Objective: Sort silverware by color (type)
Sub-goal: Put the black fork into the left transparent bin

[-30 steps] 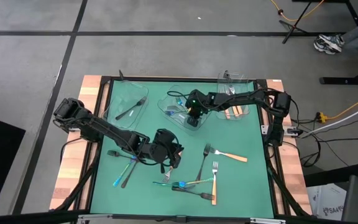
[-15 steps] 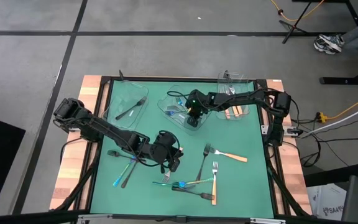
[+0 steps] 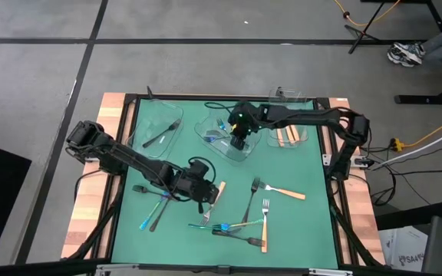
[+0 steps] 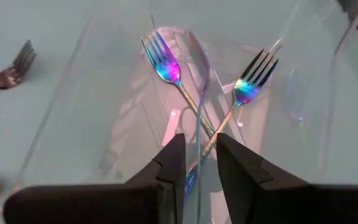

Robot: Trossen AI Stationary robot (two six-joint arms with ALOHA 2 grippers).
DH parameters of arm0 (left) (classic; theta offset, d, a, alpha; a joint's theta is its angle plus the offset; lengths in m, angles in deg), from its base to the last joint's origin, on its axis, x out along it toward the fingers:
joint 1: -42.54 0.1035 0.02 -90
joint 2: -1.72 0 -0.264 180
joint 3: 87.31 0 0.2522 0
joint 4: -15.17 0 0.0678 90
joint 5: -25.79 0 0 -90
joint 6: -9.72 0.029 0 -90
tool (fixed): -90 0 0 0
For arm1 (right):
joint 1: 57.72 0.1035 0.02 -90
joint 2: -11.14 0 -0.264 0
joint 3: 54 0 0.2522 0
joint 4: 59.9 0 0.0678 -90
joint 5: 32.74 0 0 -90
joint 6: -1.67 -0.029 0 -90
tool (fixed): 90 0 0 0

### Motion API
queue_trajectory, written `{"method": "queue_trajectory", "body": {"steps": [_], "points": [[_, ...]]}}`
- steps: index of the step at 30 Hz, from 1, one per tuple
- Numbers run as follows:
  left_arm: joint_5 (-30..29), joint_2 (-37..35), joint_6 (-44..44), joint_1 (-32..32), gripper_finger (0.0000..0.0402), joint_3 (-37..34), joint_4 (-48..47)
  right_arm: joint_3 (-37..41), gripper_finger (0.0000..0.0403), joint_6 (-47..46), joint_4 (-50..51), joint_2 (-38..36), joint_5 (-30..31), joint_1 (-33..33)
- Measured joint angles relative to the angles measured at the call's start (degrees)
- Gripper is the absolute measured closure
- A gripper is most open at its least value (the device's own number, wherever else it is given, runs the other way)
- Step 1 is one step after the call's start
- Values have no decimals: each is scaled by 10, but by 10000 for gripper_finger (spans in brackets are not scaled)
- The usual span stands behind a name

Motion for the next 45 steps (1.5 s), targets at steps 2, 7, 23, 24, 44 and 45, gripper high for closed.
{"method": "queue_trajectory", "body": {"steps": [2, 7, 23, 24, 44, 45], "points": [[0, 0, -22, 0, 326, 0, -21, -16, 324, 0, 22, -6, 0, 0], [0, 0, -63, 2, 326, 0, -61, -30, 324, 15, 40, -32, 6, 13], [42, 45, -93, 29, 326, -1, -102, -30, 324, 31, 150, -169, 79, 131], [51, 49, -93, 32, 326, -1, -102, -30, 324, 31, 161, -178, 86, 141], [127, 92, -106, 51, 326, 0, -135, -30, 324, -78, 384, -233, 210, 368], [127, 92, -107, 51, 326, 0, -137, -30, 324, -85, 388, -234, 215, 377]]}}
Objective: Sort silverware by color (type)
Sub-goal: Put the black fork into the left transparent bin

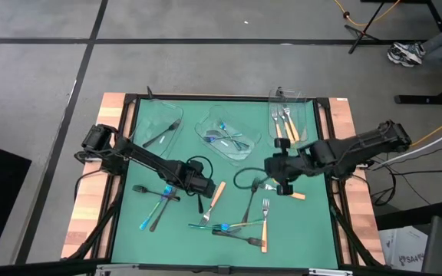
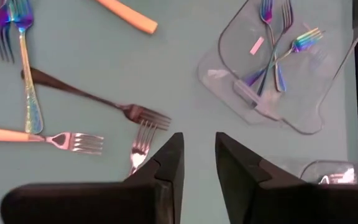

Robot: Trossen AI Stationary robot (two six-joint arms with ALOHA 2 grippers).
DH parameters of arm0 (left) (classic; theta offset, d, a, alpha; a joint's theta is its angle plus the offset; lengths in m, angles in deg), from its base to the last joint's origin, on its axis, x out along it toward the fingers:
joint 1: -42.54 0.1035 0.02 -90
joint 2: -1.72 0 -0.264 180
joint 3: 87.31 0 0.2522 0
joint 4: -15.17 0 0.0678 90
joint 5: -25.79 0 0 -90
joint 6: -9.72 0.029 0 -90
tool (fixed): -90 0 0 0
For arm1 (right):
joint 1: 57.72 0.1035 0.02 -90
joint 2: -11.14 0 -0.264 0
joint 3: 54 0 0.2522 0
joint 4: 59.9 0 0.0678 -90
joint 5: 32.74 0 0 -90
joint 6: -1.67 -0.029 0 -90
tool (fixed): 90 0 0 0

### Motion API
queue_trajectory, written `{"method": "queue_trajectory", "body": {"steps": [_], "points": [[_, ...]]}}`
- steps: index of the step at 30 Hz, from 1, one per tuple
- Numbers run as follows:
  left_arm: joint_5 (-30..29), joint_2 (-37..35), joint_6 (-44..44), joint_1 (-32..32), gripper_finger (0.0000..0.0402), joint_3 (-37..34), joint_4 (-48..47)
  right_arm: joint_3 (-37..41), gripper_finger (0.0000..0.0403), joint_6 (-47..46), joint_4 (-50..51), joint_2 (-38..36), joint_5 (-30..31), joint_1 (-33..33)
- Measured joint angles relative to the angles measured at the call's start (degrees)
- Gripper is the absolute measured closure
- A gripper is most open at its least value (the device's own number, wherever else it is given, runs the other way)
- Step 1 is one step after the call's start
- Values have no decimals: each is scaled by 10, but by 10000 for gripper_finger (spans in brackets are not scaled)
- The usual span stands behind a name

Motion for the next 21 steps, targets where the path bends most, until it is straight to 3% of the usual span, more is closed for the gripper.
{"method": "queue_trajectory", "body": {"steps": [12, 21], "points": [[-6, 0, -15, 0, 326, 0, 1, 0, 324, -78, 25, 0, 66, 94], [-6, 23, -15, 0, 326, 0, -1, 33, 324, -120, 23, 0, 81, 140]]}}
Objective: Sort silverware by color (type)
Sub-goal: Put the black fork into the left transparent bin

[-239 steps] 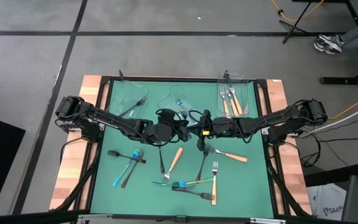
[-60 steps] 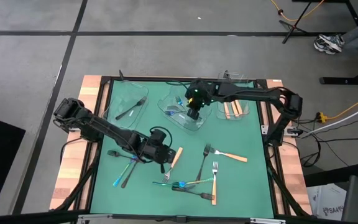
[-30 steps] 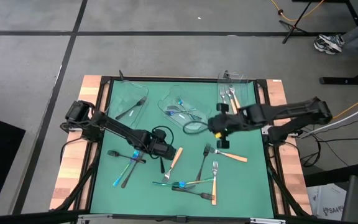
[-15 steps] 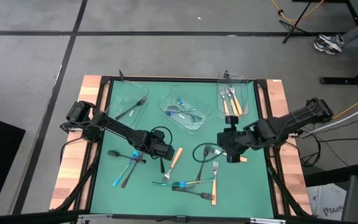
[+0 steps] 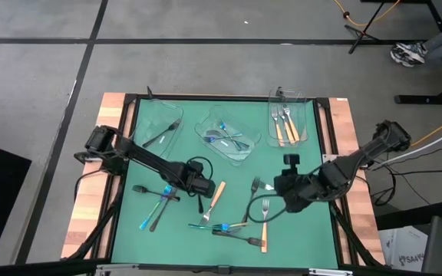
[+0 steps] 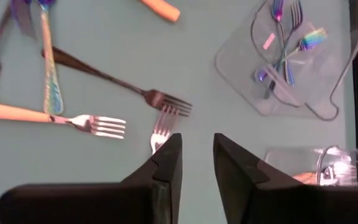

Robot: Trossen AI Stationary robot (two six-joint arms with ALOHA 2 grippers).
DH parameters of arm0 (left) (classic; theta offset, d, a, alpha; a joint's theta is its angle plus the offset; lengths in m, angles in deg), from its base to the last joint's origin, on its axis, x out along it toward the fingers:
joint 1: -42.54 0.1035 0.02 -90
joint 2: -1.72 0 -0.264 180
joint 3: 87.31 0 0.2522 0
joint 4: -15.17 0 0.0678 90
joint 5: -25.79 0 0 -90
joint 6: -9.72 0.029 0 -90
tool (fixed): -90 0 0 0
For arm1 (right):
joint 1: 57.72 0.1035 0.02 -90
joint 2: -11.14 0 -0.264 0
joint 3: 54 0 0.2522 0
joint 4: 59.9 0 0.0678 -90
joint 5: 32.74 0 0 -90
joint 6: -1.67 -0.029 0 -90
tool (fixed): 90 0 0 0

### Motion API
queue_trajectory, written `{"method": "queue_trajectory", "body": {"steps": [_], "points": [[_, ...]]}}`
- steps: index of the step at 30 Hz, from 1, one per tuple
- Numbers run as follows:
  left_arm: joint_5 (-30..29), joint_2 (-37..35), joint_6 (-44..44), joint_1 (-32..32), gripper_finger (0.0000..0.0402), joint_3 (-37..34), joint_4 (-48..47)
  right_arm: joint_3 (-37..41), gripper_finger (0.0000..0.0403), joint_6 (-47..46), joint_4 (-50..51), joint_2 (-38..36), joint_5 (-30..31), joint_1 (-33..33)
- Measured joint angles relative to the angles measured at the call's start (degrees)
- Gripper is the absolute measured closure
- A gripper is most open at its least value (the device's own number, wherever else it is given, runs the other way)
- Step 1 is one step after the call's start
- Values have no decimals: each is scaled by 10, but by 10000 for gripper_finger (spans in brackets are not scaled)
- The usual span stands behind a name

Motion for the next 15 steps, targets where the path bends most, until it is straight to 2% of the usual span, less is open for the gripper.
{"method": "queue_trajectory", "body": {"steps": [6, 15], "points": [[0, 21, 0, 0, 326, 1, 4, 43, 324, -38, 0, 0, 6, 2], [-1, 23, 0, -1, 326, 2, 4, 102, 324, -42, -34, 0, 5, 1]]}}
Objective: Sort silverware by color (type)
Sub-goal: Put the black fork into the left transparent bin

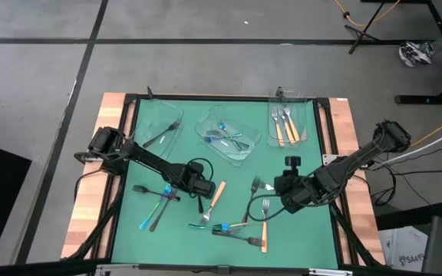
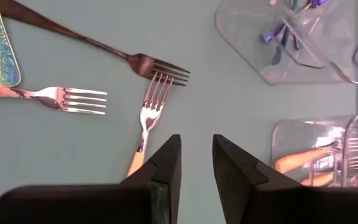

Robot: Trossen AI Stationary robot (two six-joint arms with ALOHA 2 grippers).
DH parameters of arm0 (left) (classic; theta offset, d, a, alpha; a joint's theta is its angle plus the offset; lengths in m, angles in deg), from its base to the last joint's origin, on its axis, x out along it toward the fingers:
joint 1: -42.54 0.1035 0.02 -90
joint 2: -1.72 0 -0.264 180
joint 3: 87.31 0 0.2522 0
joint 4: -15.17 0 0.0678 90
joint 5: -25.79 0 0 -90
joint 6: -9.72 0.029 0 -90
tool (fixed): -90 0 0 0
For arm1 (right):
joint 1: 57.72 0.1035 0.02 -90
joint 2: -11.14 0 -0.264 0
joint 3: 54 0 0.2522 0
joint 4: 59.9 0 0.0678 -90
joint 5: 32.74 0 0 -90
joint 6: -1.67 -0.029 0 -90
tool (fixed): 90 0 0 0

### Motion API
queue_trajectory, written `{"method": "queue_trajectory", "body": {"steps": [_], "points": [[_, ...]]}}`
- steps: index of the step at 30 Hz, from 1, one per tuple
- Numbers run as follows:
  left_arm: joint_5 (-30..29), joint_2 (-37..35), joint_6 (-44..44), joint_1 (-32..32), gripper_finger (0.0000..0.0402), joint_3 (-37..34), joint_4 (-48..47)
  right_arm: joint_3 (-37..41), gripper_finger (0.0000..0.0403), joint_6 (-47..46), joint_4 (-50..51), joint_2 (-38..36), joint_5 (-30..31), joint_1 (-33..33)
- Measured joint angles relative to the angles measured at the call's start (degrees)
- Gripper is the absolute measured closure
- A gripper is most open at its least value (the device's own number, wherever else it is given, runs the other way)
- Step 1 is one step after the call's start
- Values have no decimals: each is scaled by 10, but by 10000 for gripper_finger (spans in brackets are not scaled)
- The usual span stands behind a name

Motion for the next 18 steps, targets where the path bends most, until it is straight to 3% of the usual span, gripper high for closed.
{"method": "queue_trajectory", "body": {"steps": [6, 18], "points": [[-1, 0, 0, 0, 330, 0, 0, 30, 324, 0, -19, 0, -5, 0], [-12, 1, 1, 0, 389, -1, -3, 66, 324, 0, -80, 0, -5, 0]]}}
